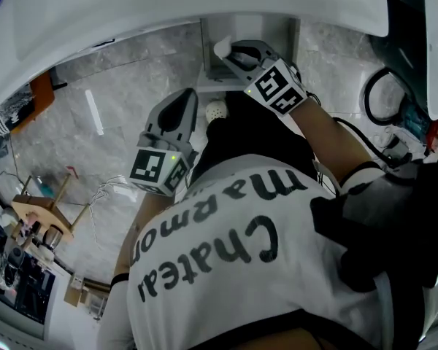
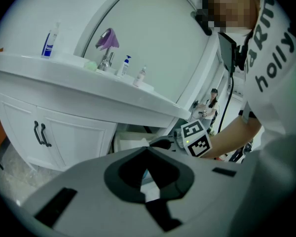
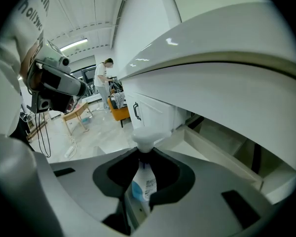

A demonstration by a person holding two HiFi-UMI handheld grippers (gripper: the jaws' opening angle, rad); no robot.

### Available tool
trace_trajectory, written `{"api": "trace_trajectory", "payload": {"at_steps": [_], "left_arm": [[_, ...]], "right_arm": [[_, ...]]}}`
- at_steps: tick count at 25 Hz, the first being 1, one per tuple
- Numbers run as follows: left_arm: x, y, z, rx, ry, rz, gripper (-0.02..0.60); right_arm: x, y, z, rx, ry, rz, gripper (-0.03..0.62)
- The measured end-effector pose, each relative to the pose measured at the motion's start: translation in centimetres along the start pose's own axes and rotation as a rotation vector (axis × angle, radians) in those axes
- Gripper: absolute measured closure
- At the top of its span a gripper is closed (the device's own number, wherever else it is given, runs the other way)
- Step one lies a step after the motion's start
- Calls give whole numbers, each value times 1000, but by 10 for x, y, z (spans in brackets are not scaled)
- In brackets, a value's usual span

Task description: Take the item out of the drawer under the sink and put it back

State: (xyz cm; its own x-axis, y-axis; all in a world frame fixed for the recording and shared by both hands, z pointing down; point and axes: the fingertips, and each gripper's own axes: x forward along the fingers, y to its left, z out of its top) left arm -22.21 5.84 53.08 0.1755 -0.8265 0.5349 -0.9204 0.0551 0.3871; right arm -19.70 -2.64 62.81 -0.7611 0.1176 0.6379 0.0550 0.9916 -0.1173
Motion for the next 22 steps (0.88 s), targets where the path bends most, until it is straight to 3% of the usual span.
{"api": "trace_trajectory", "payload": {"at_steps": [14, 22], "left_arm": [[-5, -9, 6, 32, -19, -14, 577], [-17, -16, 47, 74, -139, -36, 577]], "right_arm": [[-25, -8, 40, 126, -156, -96, 508], [-67, 0, 72, 136, -232, -205, 508]]}}
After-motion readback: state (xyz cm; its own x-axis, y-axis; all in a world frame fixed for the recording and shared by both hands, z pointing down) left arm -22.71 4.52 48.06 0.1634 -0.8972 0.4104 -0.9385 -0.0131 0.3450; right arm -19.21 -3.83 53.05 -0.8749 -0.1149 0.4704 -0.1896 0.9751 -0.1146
